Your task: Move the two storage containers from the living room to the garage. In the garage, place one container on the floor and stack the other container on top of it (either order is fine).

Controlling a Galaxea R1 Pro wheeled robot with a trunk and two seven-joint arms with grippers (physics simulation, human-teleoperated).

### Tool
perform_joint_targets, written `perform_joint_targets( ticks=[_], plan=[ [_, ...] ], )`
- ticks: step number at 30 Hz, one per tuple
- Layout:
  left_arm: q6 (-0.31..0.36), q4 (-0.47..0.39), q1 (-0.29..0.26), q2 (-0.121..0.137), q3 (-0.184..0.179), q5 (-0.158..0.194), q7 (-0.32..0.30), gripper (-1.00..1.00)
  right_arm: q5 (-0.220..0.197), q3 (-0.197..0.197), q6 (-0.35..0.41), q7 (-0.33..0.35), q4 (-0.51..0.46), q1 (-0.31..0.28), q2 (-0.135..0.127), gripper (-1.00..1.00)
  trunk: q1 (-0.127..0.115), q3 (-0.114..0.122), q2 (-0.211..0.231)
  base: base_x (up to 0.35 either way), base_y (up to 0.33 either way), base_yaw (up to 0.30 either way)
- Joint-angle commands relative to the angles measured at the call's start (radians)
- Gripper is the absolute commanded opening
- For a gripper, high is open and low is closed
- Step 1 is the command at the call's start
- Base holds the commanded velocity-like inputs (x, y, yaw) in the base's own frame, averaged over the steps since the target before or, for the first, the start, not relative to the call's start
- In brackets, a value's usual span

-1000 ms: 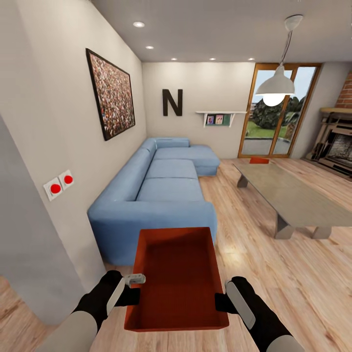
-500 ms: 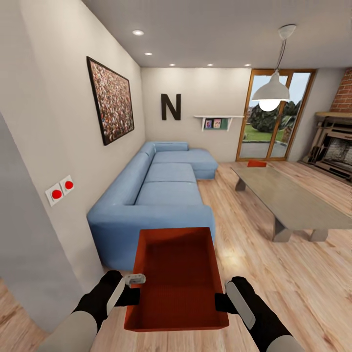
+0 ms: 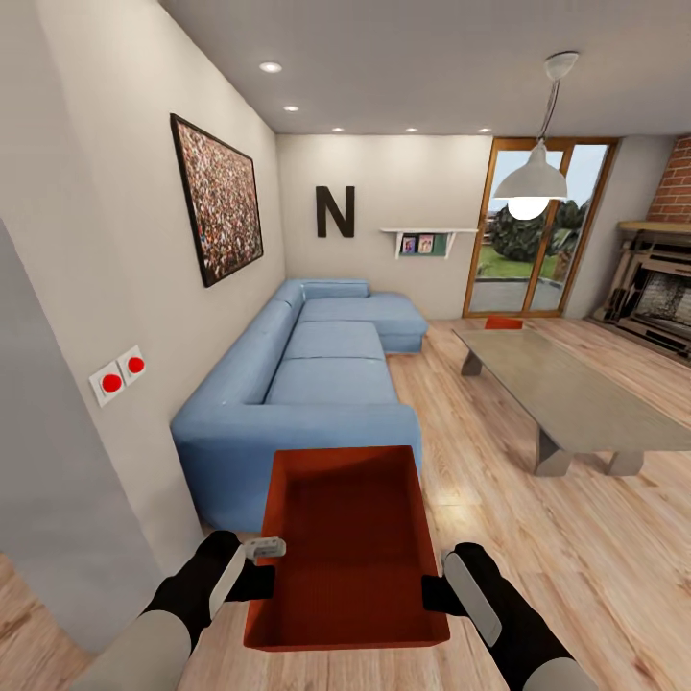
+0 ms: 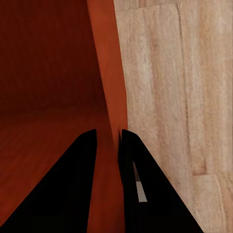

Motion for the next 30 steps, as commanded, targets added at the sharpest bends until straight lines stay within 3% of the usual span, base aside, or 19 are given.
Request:
perform_joint_targets(
  ticks=[1, 15, 23, 30],
  plan=[
    [0.005, -0.002, 0.000, 0.000, -0.001, 0.010, 0.005, -1.00, -0.022, -0.002, -0.006, -0.007, -0.003, -0.001, -0.001, -1.00, 0.000, -0.002, -0.001, 0.000, 0.000, 0.000],
    [0.005, -0.002, 0.000, 0.000, -0.001, 0.011, 0.005, -1.00, -0.022, -0.003, -0.006, -0.008, -0.002, -0.001, -0.001, -1.00, 0.000, -0.007, -0.001, 0.000, 0.000, 0.198],
    [0.005, -0.002, 0.000, 0.000, -0.001, 0.010, 0.005, -1.00, -0.022, -0.002, -0.006, -0.008, -0.001, -0.001, 0.000, -1.00, 0.000, -0.008, -0.001, -0.023, 0.000, 0.031],
    [0.005, -0.002, 0.000, 0.000, -0.001, 0.009, 0.005, -1.00, -0.022, -0.001, -0.006, -0.008, -0.001, -0.001, 0.000, -1.00, 0.000, -0.008, -0.001, -0.280, 0.000, 0.001]
  ],
)
